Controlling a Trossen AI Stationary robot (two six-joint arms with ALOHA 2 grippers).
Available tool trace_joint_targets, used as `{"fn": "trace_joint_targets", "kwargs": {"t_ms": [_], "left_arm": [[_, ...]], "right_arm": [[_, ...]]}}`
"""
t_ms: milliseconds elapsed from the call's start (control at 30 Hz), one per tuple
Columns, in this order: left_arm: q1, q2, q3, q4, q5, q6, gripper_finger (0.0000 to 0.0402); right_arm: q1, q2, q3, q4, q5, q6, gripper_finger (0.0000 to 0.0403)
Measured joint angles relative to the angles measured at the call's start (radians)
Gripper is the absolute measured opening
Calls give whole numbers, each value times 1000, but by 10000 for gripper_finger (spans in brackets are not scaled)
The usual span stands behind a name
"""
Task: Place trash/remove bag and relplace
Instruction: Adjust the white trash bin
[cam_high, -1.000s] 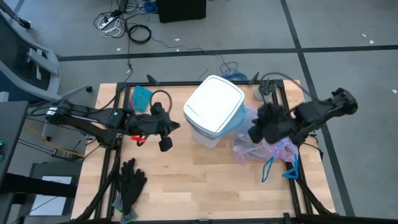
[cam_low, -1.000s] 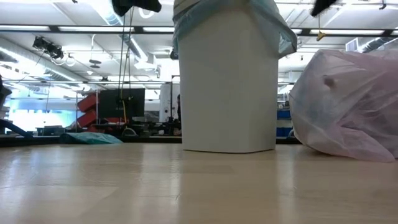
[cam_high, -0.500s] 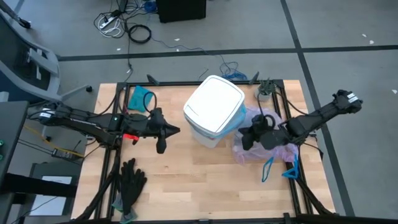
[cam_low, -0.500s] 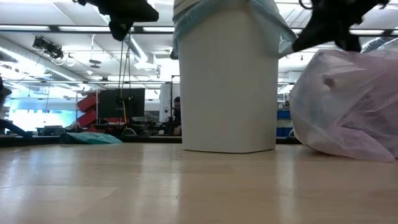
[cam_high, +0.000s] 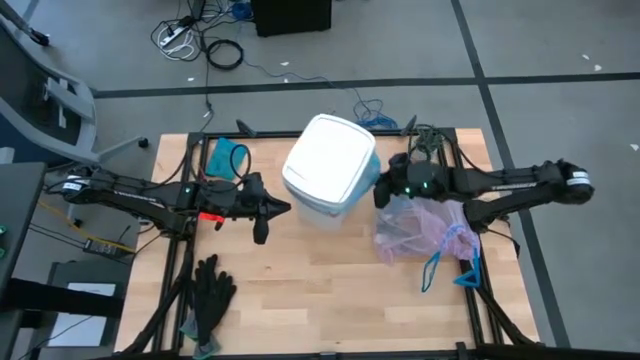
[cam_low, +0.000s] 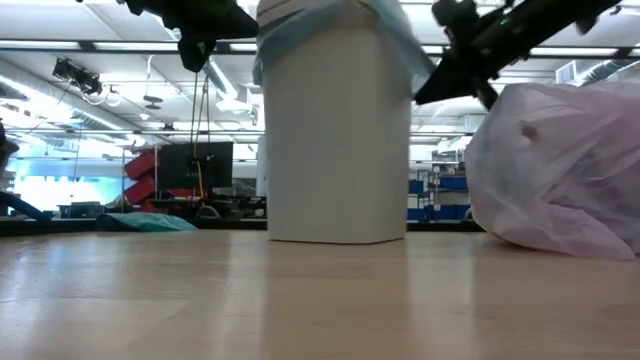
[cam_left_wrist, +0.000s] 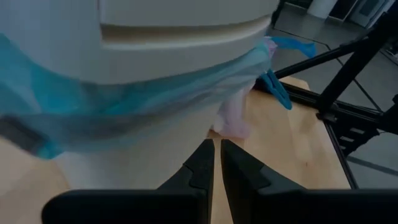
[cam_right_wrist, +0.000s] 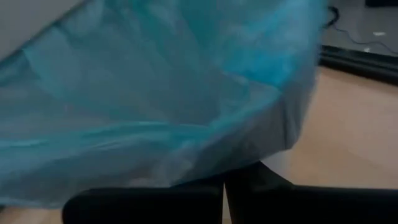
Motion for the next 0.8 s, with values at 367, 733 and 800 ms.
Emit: {"fn": "trace_joint_targets", "kwargs": {"t_ms": [367, 733, 800], "left_arm": [[4, 0, -1, 10, -10, -20, 39], [3, -19, -1, 1, -10, -3, 39], [3, -45, -1, 13, -11, -3, 39]], "right_arm": [[-307, 237, -3, 381, -367, -118, 0], [-340, 178, -3, 412, -457, -137, 0], [-340, 121, -3, 385, -487, -141, 0]]}}
